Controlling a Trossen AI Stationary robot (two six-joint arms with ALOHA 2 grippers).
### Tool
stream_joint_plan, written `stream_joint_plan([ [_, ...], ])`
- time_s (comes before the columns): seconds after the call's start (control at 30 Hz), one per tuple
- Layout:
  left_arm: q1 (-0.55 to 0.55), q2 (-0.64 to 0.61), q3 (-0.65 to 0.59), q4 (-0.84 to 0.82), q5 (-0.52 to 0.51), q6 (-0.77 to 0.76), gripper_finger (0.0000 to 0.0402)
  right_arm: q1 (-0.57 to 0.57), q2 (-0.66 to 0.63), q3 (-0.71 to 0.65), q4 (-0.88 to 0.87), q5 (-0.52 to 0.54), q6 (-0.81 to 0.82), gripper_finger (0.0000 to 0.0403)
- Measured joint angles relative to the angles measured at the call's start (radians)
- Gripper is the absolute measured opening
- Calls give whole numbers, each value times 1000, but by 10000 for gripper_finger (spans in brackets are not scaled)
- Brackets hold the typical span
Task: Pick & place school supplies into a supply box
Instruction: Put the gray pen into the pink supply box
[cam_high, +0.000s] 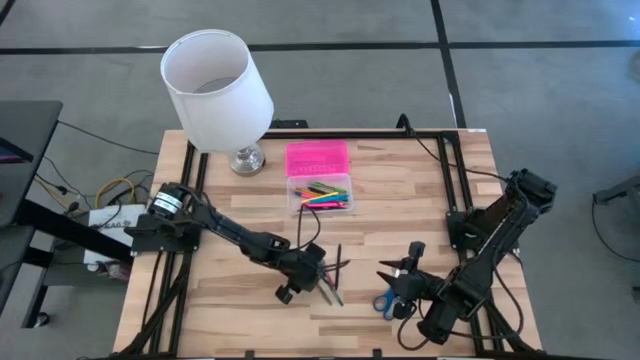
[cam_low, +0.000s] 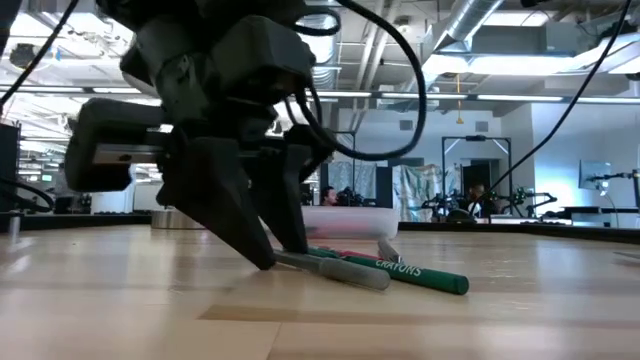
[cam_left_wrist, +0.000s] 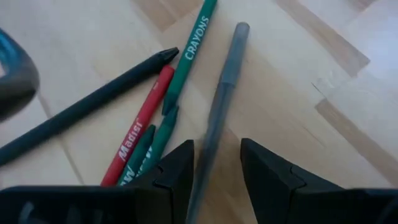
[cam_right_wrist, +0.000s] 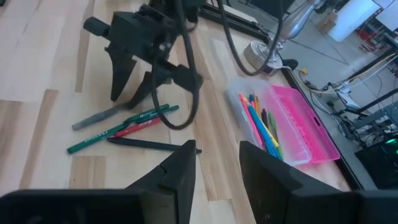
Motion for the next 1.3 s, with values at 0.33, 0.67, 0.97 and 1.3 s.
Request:
stream_joint_plan([
  [0.33, 25, 30, 69, -128, 41, -55, 128, 3, 0, 0, 0, -1, 0, 118],
  [0.67, 13, 34, 204, -480, -38, -82, 128, 2, 0, 0, 0, -3, 0, 118],
  [0.97, 14, 43, 219, -464, -13, -15, 105, 2, 0, 0, 0, -3, 0, 118],
  [1.3, 17, 63, 227, -447, 14, -3, 71, 2, 0, 0, 0, -3, 0, 118],
])
